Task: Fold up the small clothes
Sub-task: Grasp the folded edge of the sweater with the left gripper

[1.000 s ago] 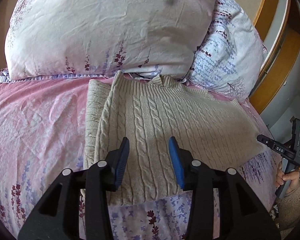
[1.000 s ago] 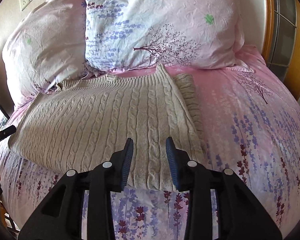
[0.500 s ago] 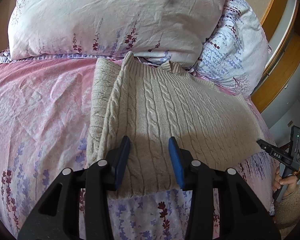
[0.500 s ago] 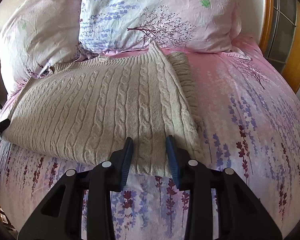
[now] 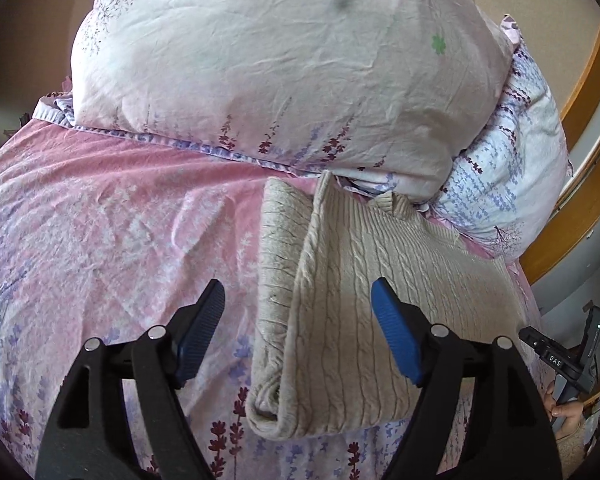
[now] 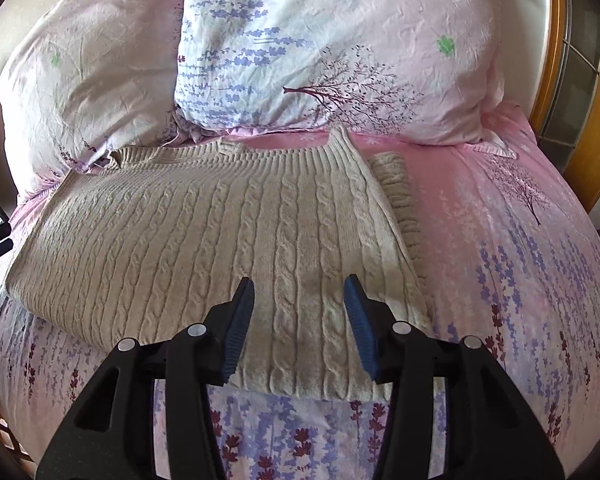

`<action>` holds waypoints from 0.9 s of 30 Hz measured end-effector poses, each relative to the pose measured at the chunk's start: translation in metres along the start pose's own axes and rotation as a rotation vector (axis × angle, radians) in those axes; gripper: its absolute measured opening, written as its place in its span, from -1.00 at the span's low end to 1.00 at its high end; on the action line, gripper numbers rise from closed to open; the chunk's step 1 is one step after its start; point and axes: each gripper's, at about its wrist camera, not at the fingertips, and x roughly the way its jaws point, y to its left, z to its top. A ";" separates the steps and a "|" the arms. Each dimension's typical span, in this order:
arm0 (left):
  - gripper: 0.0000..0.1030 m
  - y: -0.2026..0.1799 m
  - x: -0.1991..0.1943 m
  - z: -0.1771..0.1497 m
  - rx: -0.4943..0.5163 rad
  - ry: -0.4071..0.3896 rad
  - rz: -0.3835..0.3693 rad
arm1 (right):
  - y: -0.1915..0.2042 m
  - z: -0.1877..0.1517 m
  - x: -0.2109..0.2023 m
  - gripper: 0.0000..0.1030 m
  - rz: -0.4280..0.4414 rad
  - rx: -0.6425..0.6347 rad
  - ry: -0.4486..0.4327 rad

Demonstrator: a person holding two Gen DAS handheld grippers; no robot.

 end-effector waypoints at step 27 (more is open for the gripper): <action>0.70 0.000 0.057 0.017 -0.074 0.119 -0.062 | 0.083 0.033 0.048 0.22 -0.024 -0.147 0.026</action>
